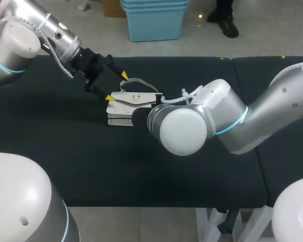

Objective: Pick up the bag, open it, inspect its contents, close it, and place it on the opposite side

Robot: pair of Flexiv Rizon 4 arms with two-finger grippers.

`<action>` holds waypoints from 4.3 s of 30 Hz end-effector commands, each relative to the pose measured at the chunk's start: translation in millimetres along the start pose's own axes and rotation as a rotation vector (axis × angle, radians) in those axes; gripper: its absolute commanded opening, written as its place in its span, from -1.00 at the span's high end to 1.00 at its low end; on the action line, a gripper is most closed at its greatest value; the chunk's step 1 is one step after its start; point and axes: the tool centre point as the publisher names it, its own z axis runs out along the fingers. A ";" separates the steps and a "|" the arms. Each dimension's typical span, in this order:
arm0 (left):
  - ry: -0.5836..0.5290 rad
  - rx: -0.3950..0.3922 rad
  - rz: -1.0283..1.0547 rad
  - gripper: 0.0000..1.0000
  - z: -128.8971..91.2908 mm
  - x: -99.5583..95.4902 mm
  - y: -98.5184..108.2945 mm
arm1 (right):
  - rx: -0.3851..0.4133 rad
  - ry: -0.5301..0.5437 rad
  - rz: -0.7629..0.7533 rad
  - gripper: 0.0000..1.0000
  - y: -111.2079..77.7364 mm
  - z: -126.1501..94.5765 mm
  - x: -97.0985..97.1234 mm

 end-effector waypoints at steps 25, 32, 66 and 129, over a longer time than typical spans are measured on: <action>0.038 0.000 0.005 -1.00 8.0 -6.4 3.6 | 0.015 -0.036 -0.007 1.00 -1.3 21.7 0.9; 0.028 -0.005 0.069 -1.00 11.2 -2.9 0.2 | 0.019 -0.051 -0.004 1.00 0.9 18.3 3.3; -0.226 -0.169 0.236 0.09 26.7 31.5 -15.9 | 0.030 -0.060 0.012 1.00 3.7 16.2 6.9; -0.154 -0.087 -0.206 -0.28 20.6 -19.1 17.9 | 0.030 -0.060 0.012 1.00 3.7 16.2 6.9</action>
